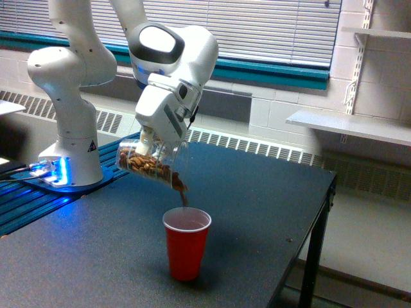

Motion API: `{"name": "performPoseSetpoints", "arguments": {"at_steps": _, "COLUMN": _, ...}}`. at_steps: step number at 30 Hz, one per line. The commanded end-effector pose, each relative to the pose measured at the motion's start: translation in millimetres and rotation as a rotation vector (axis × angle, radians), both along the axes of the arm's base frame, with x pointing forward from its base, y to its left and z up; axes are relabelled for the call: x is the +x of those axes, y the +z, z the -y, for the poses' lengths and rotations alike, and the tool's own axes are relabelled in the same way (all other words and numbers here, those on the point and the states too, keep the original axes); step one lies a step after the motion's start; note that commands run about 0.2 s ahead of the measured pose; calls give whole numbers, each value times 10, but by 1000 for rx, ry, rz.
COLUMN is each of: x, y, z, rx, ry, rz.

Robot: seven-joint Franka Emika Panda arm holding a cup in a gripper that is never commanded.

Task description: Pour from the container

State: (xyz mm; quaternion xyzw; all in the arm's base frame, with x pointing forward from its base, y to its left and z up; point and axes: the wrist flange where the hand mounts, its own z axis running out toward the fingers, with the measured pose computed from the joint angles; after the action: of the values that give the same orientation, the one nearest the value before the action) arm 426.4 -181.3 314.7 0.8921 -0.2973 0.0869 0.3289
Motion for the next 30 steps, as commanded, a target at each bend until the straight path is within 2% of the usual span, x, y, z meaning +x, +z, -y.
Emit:
{"name": "performPoseSetpoints", "arguments": {"at_steps": 1, "x": 19, "y": 59, "z": -25, "rx": -41, "ry": 8, "rz": -18}}
{"name": "performPoseSetpoints", "arguments": {"at_steps": 20, "x": 50, "y": 98, "z": -96, "rx": -82, "ry": 6, "rz": -40}}
{"name": "performPoseSetpoints", "arguments": {"at_steps": 30, "x": 106, "y": 155, "z": -150, "rx": -116, "ry": 13, "rz": -76}}
